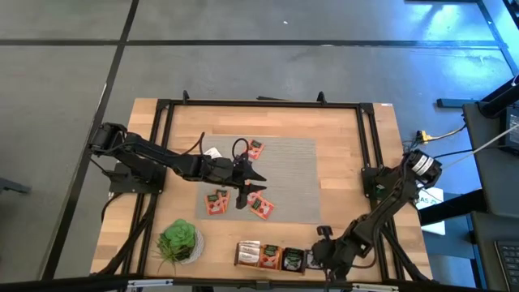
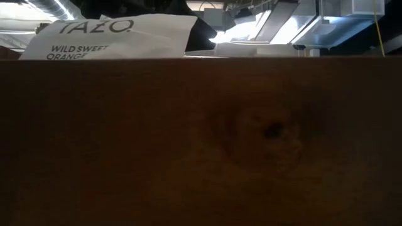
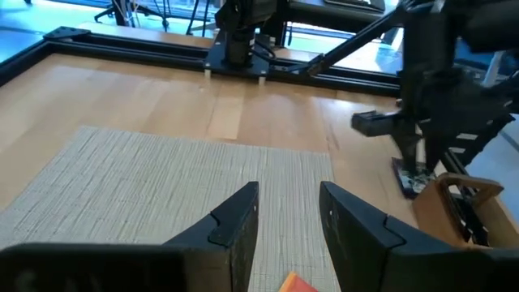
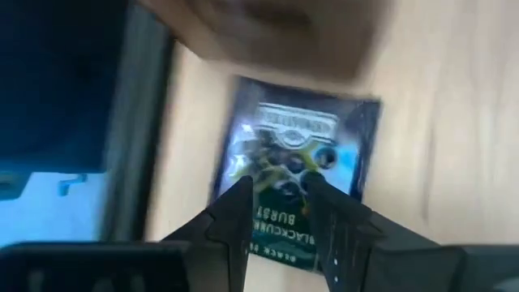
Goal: Pick & Place Tea
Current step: Put the black tea bag into the right section of the wooden organizer
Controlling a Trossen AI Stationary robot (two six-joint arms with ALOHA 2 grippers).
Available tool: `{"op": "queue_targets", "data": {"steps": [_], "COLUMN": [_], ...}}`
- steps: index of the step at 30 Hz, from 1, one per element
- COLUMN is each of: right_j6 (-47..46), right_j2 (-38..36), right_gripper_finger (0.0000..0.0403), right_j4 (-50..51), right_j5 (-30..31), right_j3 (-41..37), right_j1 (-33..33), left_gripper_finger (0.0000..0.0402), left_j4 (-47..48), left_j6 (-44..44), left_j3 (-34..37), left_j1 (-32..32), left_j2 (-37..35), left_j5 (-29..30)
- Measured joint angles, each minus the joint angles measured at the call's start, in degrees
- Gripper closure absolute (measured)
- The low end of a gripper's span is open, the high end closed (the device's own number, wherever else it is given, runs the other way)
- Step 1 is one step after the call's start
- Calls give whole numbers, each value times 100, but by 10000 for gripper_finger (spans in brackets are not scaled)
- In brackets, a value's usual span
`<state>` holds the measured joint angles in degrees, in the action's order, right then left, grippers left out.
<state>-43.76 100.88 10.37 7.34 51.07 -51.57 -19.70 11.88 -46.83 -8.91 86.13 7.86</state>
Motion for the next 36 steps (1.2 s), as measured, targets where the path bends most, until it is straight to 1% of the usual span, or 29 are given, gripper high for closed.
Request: {"op": "queue_targets", "data": {"steps": [7, 9, 12, 15, 20, 25, 27, 30, 33, 36], "right_j6": [-584, -605, -398, -169, -97, 70, 86, 85, 99, 274], "right_j2": [-59, -65, -63, -54, -54, -53, -47, -29, -20, -19], "right_gripper_finger": [281, 281, 281, 281, 281, 281, 281, 281, 281, 281], "right_j4": [-117, -65, 68, 130, 257, 287, 289, 309, 307, 210], "right_j5": [102, 346, 770, 1104, 1248, 1443, 1539, 1907, 2270, 2444], "right_j3": [-584, -640, -651, -657, -664, -671, -674, -688, -695, -704], "right_j1": [114, 218, 428, 668, 1107, 1396, 1476, 1557, 1650, 1764], "left_gripper_finger": [274, 274, 274, 274, 274, 274, 274, 274, 274, 274], "left_j4": [-352, -380, -558, -757, -772, -714, -614, -259, 92, 223], "left_j6": [0, 0, 37, 107, 106, -34, -52, -171, -325, -367], "left_j3": [0, 0, -2, -68, -620, -1209, -1401, -1657, -1806, -1838], "left_j1": [0, 0, 25, 94, 213, 269, 267, 267, 269, 278], "left_j2": [79, 185, 478, 900, 1704, 2314, 2536, 2849, 3016, 3045], "left_j5": [-4, -94, -319, -681, -1343, -2095, -2225, -2294, -2293, -2282]}}
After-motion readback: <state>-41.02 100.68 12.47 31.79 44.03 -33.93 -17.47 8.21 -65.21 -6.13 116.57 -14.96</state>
